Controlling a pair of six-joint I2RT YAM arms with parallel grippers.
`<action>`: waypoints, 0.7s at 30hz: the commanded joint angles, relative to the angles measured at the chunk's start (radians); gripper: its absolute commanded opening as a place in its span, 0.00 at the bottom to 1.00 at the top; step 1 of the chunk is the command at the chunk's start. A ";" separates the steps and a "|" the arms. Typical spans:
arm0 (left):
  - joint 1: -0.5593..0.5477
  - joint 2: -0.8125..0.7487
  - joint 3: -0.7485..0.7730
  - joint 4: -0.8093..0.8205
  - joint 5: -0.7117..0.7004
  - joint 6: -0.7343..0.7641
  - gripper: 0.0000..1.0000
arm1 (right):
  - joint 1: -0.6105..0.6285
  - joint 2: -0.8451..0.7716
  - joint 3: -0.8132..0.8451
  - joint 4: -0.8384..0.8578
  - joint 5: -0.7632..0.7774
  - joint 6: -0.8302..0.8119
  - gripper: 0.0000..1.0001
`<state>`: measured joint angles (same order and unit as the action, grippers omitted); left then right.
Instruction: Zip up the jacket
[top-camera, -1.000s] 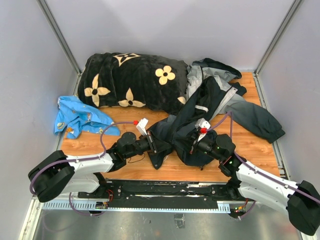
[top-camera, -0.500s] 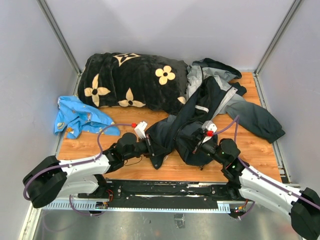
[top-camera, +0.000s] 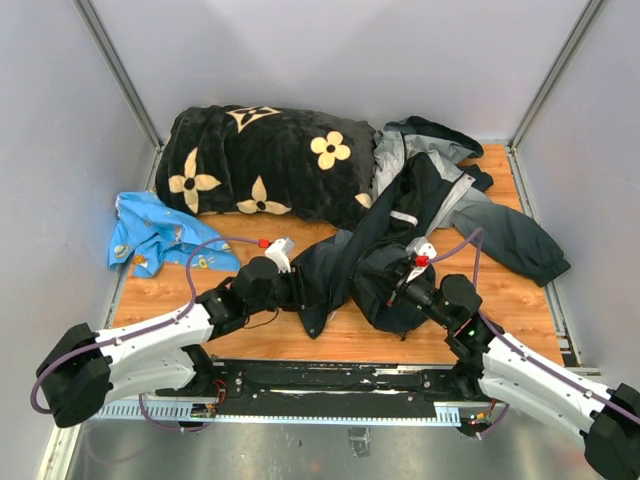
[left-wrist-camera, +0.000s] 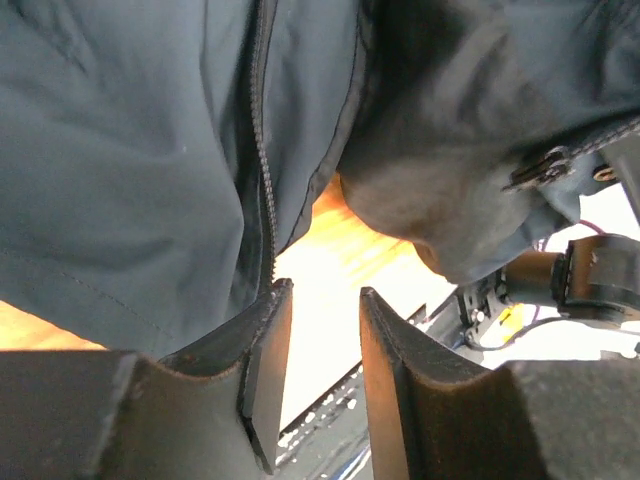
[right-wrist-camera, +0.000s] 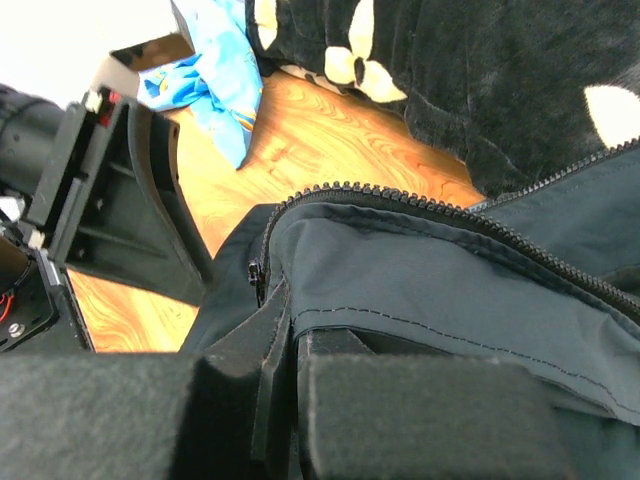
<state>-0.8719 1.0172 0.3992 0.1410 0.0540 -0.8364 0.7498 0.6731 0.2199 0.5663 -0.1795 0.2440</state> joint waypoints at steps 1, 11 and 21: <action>0.002 -0.017 0.112 -0.247 -0.086 0.137 0.41 | -0.007 -0.037 0.011 -0.037 0.021 0.036 0.01; -0.082 0.196 0.338 -0.565 -0.178 0.310 0.59 | -0.009 -0.105 -0.073 -0.018 0.030 0.075 0.01; -0.169 0.420 0.520 -0.714 -0.283 0.465 0.60 | -0.010 -0.189 -0.111 -0.038 0.037 0.066 0.01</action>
<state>-1.0023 1.3682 0.8604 -0.4835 -0.1619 -0.4599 0.7498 0.5198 0.1326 0.5220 -0.1699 0.3126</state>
